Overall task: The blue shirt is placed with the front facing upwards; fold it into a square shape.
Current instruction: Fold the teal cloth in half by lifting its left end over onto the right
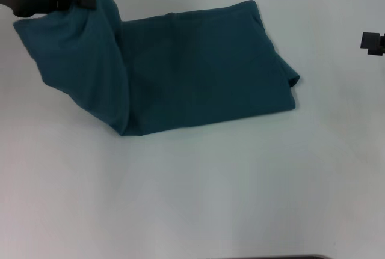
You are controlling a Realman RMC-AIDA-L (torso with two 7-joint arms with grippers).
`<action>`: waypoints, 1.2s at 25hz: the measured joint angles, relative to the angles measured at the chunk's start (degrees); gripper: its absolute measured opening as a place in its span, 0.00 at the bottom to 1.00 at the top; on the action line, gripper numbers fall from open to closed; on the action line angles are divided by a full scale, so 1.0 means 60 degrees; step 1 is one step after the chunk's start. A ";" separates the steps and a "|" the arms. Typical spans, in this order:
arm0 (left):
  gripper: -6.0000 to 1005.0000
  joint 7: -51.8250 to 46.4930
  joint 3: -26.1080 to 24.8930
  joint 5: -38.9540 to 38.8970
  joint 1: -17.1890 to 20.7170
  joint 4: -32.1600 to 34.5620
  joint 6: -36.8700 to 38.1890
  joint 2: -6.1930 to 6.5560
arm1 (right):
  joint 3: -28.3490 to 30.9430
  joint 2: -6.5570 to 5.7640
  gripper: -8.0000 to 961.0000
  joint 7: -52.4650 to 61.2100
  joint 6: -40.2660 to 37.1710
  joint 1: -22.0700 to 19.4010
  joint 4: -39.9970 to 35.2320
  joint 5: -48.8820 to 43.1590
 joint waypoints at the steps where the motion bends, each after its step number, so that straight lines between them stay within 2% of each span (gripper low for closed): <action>1: 0.08 0.0021 -0.0004 -0.0008 0.0000 0.0027 -0.0018 -0.0016 | -0.0003 0.0001 0.99 0.0001 0.0000 0.0004 -0.0001 -0.0003; 4: 0.08 0.0113 -0.0035 -0.0034 -0.0001 0.0082 -0.0087 -0.0073 | -0.0007 -0.0005 0.99 0.0009 0.0001 0.0022 0.0000 -0.0016; 7: 0.08 0.0182 -0.0028 0.0006 0.0009 0.0092 -0.0108 -0.0029 | -0.0007 -0.0010 0.99 0.0014 0.0002 0.0025 0.0003 -0.0019; 9: 0.08 0.0237 -0.0033 0.0072 0.0104 0.0094 -0.0103 0.0133 | -0.0007 -0.0001 0.99 0.0015 0.0002 0.0026 0.0003 -0.0021; 12: 0.08 0.0256 -0.0148 0.0120 0.0396 0.0097 -0.0162 0.0490 | -0.0016 0.0007 0.99 0.0016 0.0001 0.0028 0.0000 -0.0021; 14: 0.08 0.0245 -0.0396 0.0343 0.0661 0.0113 -0.0349 0.0811 | -0.0055 0.0006 0.99 0.0016 0.0001 0.0028 0.0001 -0.0022; 16: 0.08 0.0244 -0.0887 0.0885 0.0775 0.0116 -0.0495 0.1012 | -0.0083 0.0002 0.99 0.0017 0.0000 0.0023 0.0000 -0.0022; 22: 0.08 0.0263 -0.1494 0.1975 0.0697 0.0025 -0.0707 0.1284 | -0.0094 -0.0020 0.99 0.0037 0.0000 0.0026 0.0000 -0.0020; 26: 0.08 0.0277 -0.1561 0.1955 0.0553 0.0011 -0.0493 0.1326 | -0.0098 -0.0024 0.99 0.0044 0.0001 0.0055 -0.0001 -0.0020; 30: 0.08 0.0460 -0.1507 0.1622 0.0341 0.0100 0.0051 0.1173 | -0.0115 -0.0027 0.99 0.0045 0.0000 0.0059 -0.0001 -0.0020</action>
